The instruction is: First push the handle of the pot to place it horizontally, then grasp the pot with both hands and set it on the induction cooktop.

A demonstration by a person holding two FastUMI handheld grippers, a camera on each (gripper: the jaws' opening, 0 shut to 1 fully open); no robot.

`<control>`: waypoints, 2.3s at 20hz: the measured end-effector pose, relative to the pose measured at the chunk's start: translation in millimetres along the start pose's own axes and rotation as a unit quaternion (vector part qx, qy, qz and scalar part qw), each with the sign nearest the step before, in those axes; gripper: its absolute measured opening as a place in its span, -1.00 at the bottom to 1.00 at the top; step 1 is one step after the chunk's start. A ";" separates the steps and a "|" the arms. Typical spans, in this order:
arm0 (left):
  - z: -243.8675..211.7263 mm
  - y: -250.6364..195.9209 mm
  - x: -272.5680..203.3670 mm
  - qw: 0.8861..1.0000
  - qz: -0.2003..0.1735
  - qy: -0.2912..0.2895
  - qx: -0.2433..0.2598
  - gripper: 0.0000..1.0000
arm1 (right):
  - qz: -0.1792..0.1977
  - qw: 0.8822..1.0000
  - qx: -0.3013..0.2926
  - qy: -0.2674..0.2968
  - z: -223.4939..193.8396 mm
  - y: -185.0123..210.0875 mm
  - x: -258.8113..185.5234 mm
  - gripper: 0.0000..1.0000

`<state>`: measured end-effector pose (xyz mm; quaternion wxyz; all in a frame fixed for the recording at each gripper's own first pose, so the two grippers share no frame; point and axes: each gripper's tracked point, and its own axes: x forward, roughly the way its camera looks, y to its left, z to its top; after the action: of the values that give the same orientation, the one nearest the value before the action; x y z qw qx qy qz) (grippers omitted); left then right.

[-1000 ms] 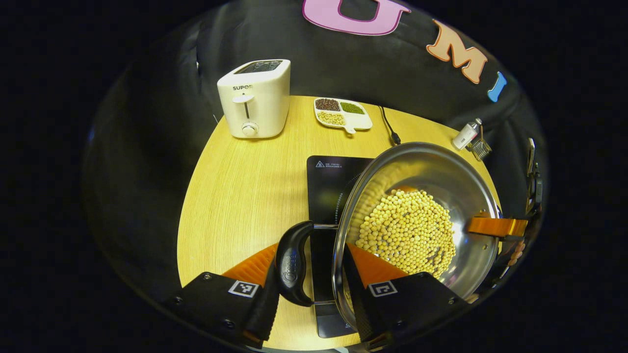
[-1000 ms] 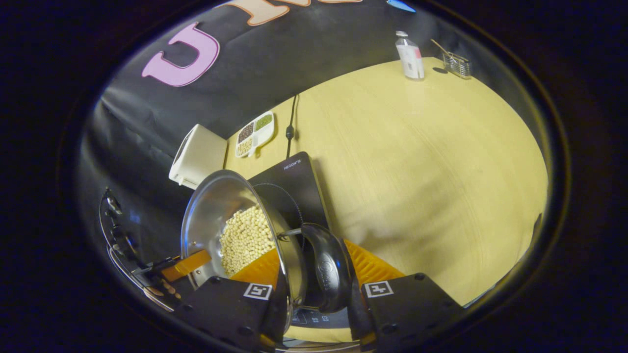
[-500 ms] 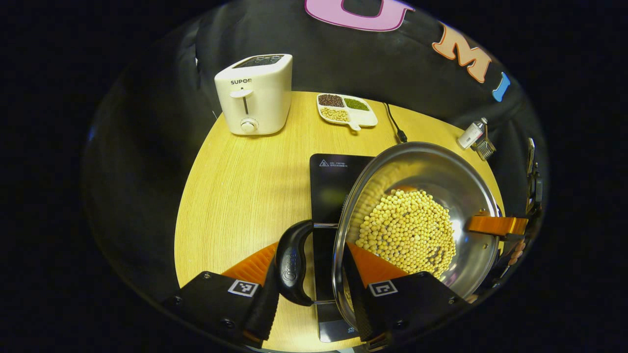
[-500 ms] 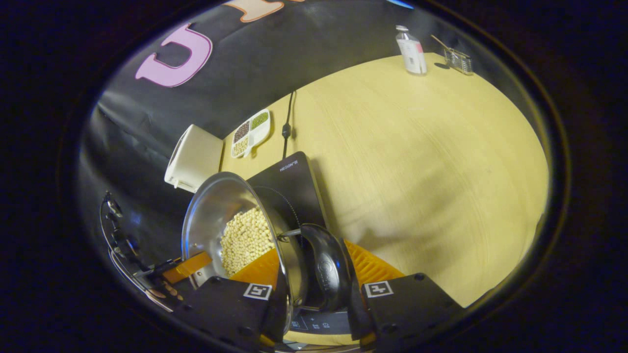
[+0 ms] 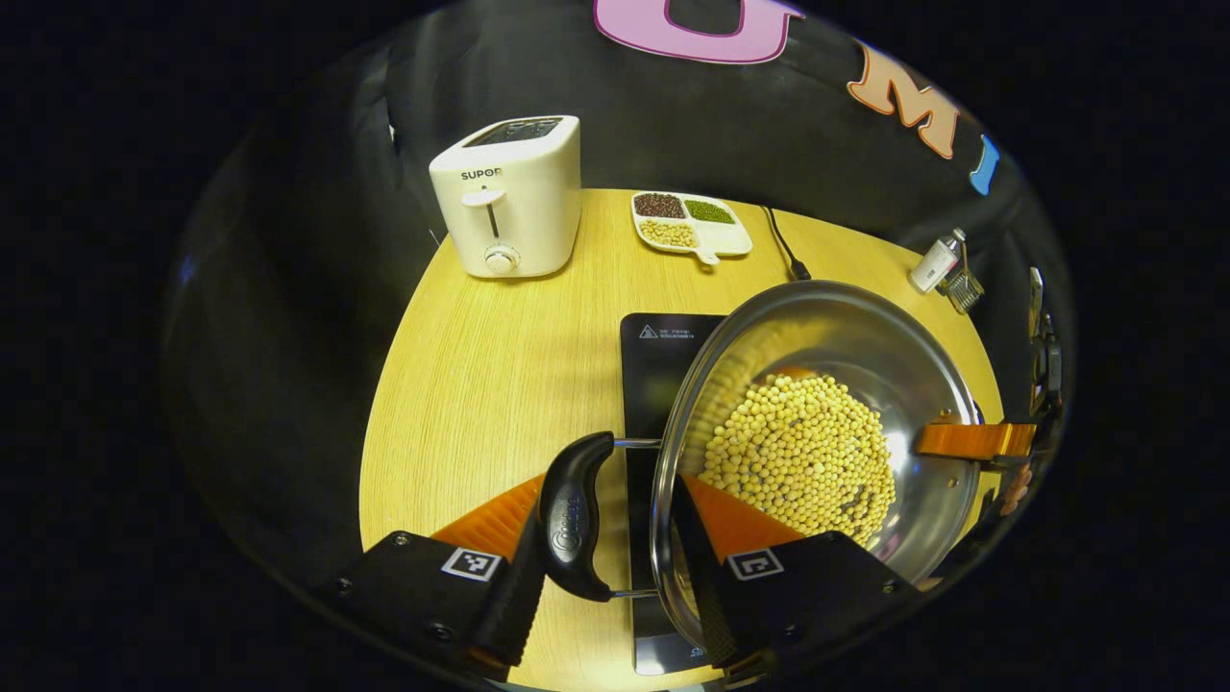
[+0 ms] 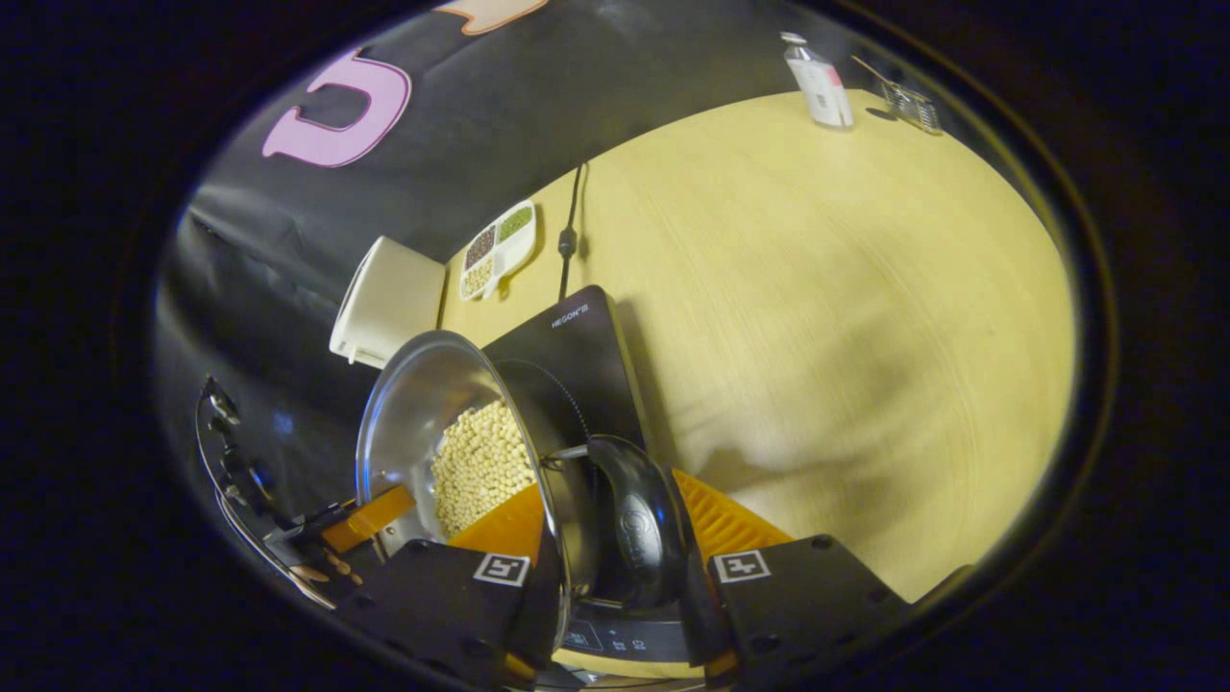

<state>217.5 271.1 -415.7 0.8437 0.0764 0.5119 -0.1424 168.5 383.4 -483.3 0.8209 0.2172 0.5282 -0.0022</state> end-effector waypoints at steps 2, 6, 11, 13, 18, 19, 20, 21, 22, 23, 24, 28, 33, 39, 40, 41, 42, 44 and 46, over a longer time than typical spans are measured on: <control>-0.4 -0.1 0.7 1.000 0.001 0.000 -0.001 0.41 | 0.002 1.000 0.000 0.003 0.1 0.5 0.3 0.10; -0.4 -0.7 1.0 1.000 0.002 -0.003 -0.008 0.43 | 0.007 1.000 0.001 0.011 -1.4 1.3 -0.5 0.04; -6.6 -2.3 3.5 1.000 0.006 0.001 -0.024 0.46 | 0.003 1.000 -0.006 0.025 -5.3 -3.2 2.6 0.18; -8.9 1.9 2.2 0.999 0.026 0.004 -0.045 0.77 | 0.000 0.999 -0.019 0.029 -5.0 -8.2 -1.0 0.38; 15.2 -1.0 -16.0 0.995 0.035 -0.074 -0.048 0.96 | 0.010 0.999 -0.041 -0.020 19.2 -10.4 -35.3 0.89; 24.2 0.2 -22.8 0.994 0.044 -0.093 -0.038 0.96 | 0.015 0.999 -0.039 -0.034 27.1 -8.5 -45.0 0.87; 31.5 -0.7 -32.7 0.992 0.054 -0.107 -0.029 0.96 | 0.024 0.998 -0.037 -0.049 34.5 -4.3 -57.0 0.87; 38.1 -1.5 -42.4 0.990 0.063 -0.121 -0.022 0.95 | 0.032 0.996 -0.037 -0.068 44.5 -0.7 -67.9 0.87; 43.3 -3.8 -51.9 0.988 0.070 -0.135 -0.014 0.94 | 0.039 0.995 -0.034 -0.089 54.2 1.2 -81.7 0.86; 50.9 -4.9 -61.2 0.985 0.078 -0.150 -0.011 0.94 | 0.046 0.992 -0.031 -0.111 64.5 3.2 -94.0 0.86; 57.7 -7.3 -69.1 0.982 0.084 -0.167 -0.010 0.95 | 0.050 0.989 -0.029 -0.135 74.6 3.9 -109.4 1.00; 69.4 -31.4 -103.5 0.972 0.089 -0.215 -0.021 0.93 | 0.050 0.975 -0.025 -0.217 104.8 -5.5 -168.0 0.84; 62.4 -67.7 -139.3 0.967 0.074 -0.240 -0.033 0.99 | 0.011 0.951 -0.030 -0.308 124.0 -39.7 -240.6 1.00; 71.6 -108.2 -180.4 0.957 0.054 -0.285 -0.016 0.94 | -0.007 0.918 -0.061 -0.392 132.9 -50.8 -322.2 0.99; 76.9 -118.9 -189.4 0.953 0.054 -0.298 -0.007 0.94 | -0.008 0.913 -0.070 -0.401 133.2 -54.7 -332.5 0.99; 80.2 -127.7 -198.2 0.949 0.058 -0.309 -0.002 0.93 | -0.011 0.908 -0.082 -0.410 136.3 -59.3 -344.6 0.99; 81.0 -136.8 -206.7 0.946 0.062 -0.317 0.002 0.92 | -0.014 0.903 -0.095 -0.420 139.4 -63.1 -358.6 0.99; 88.3 -161.6 -223.6 0.938 0.066 -0.340 -0.004 0.93 | -0.017 0.893 -0.119 -0.435 145.6 -71.3 -384.2 0.99; 94.6 -190.6 -243.6 0.929 0.065 -0.364 -0.017 0.93 | -0.012 0.883 -0.134 -0.450 157.2 -79.7 -406.3 0.99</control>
<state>130.3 104.0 -152.8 0.9806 0.0379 0.1659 -0.0970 106.4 163.0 -104.1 0.9914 0.0749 0.0998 -0.0387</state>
